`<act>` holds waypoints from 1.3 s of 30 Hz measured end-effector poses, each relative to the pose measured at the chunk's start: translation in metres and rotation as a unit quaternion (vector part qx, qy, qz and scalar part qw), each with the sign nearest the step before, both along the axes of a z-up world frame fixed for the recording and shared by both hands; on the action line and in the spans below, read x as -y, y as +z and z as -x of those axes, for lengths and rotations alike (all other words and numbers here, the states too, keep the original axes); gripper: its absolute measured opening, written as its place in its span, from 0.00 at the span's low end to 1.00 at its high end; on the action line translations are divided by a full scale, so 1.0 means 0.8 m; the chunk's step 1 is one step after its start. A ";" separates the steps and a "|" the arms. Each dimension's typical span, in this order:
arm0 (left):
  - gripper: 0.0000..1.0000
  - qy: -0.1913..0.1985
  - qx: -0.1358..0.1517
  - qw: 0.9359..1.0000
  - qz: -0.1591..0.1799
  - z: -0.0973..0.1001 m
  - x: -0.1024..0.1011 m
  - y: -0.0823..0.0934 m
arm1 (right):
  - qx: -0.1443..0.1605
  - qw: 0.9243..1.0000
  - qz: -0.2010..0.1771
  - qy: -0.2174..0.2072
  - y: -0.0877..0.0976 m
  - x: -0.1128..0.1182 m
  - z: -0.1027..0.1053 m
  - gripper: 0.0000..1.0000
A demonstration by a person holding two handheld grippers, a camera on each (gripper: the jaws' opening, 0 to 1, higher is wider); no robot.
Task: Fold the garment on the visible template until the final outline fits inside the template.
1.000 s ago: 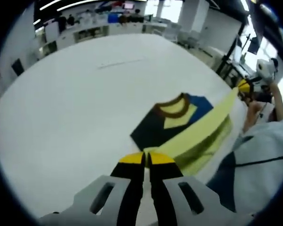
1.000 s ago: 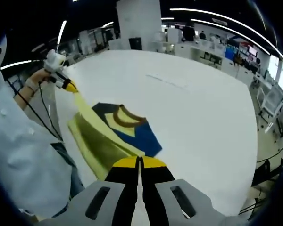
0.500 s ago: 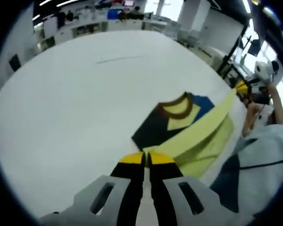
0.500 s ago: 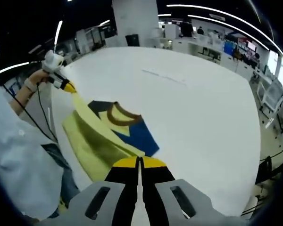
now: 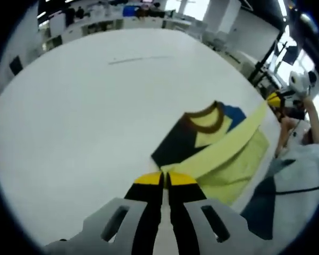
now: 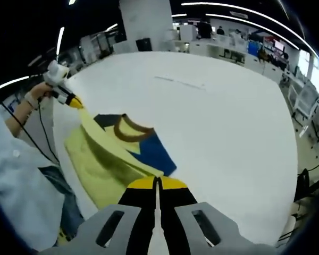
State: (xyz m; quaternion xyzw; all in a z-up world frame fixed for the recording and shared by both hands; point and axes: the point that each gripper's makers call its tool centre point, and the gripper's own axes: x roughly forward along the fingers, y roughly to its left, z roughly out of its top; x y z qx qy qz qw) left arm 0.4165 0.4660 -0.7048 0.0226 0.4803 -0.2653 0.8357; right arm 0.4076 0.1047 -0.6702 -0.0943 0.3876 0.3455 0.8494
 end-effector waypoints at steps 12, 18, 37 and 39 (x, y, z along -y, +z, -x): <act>0.00 0.013 -0.010 1.000 0.013 -0.012 0.000 -0.019 | 0.005 1.000 0.010 -0.025 -0.021 0.006 -0.019 0.02; 0.00 0.021 -0.018 0.999 0.020 -0.016 0.001 -0.029 | -0.003 0.999 0.011 -0.032 -0.035 0.009 -0.021 0.02; 0.00 0.043 -0.037 0.997 0.044 -0.021 0.009 -0.046 | -0.014 0.999 0.029 -0.038 -0.063 0.010 -0.035 0.02; 0.00 0.044 -0.037 0.997 0.043 -0.021 0.010 -0.047 | -0.017 0.999 0.030 -0.036 -0.065 0.010 -0.035 0.02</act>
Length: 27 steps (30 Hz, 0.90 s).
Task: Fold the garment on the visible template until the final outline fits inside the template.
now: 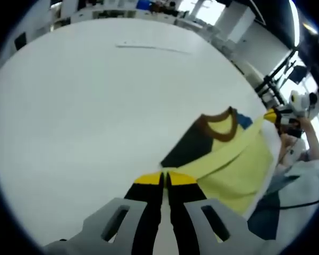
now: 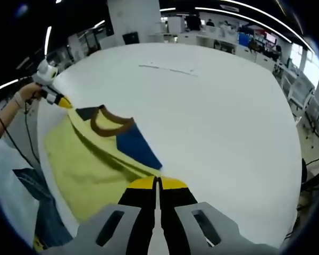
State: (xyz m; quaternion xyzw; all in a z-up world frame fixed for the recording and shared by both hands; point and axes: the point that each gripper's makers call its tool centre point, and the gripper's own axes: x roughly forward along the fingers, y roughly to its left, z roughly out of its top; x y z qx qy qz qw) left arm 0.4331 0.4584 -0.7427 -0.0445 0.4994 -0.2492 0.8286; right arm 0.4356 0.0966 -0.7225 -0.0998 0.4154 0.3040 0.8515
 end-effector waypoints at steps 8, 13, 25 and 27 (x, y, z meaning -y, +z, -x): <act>0.00 0.006 -0.007 1.000 0.003 0.000 0.000 -0.005 | -0.002 1.000 0.009 0.000 -0.009 -0.001 -0.004 0.02; 0.00 0.004 -0.009 1.000 -0.001 -0.002 -0.001 -0.009 | -0.003 1.000 0.010 -0.002 -0.012 -0.001 -0.007 0.02; 0.00 0.014 -0.011 1.000 -0.003 -0.004 -0.002 -0.016 | -0.014 1.000 0.010 -0.009 -0.028 0.002 -0.003 0.02; 0.00 0.014 -0.011 1.000 -0.004 -0.005 -0.002 -0.018 | -0.016 1.000 0.009 -0.009 -0.029 0.001 -0.003 0.02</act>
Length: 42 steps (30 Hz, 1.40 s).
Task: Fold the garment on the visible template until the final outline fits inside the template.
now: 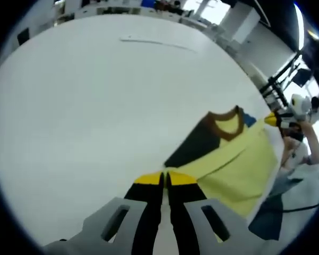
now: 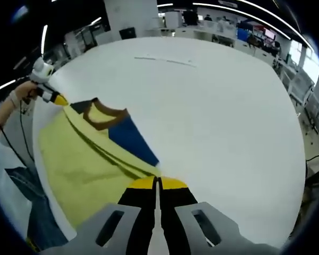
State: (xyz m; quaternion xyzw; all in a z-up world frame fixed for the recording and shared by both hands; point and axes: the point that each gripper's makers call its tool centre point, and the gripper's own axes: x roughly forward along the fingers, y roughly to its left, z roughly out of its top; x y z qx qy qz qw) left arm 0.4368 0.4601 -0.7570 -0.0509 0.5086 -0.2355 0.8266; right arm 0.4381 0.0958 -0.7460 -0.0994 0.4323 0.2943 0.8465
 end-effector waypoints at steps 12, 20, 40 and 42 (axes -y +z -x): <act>0.00 -0.003 -0.002 1.000 -0.002 -0.001 0.000 -0.003 | -0.015 1.000 0.004 0.003 -0.013 -0.001 0.001 0.02; 0.00 -0.003 -0.007 1.000 -0.001 0.000 0.000 -0.004 | -0.021 1.000 0.008 0.007 -0.018 0.000 0.003 0.02; 0.00 0.002 -0.004 1.000 0.005 0.001 0.001 -0.006 | -0.031 0.999 0.013 0.016 -0.027 -0.003 0.006 0.02; 0.00 0.001 -0.002 1.000 0.003 0.001 0.001 -0.006 | -0.031 0.999 0.013 0.016 -0.028 -0.003 0.006 0.02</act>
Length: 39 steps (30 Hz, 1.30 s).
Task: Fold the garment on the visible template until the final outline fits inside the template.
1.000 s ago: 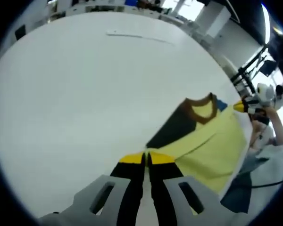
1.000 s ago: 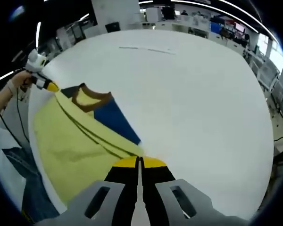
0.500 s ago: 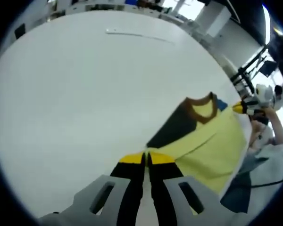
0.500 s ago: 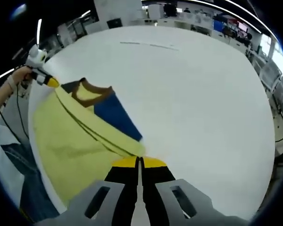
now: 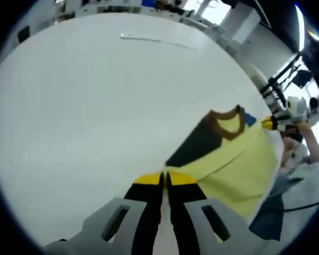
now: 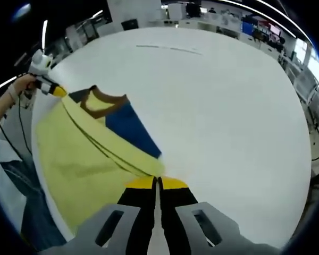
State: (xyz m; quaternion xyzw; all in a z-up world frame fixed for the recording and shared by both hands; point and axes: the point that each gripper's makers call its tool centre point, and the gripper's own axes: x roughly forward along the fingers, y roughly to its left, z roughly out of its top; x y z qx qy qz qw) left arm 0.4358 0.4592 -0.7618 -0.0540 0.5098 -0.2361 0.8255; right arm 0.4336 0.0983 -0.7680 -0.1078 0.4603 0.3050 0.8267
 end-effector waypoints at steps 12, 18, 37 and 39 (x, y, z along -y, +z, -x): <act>0.01 -0.003 0.013 1.000 0.000 -0.001 0.000 0.000 | 0.011 1.000 0.000 -0.010 0.000 -0.001 0.000 0.02; 0.02 -0.007 0.022 1.000 -0.004 -0.001 0.000 0.000 | 0.018 1.000 -0.004 -0.018 0.000 0.000 0.000 0.03; 0.13 -0.018 0.063 0.997 -0.031 -0.008 -0.007 0.022 | 0.021 0.999 -0.010 -0.023 0.000 0.000 0.000 0.03; 0.12 -0.019 0.069 0.997 -0.032 -0.008 -0.008 0.027 | 0.021 0.999 -0.011 -0.022 0.000 0.000 0.000 0.03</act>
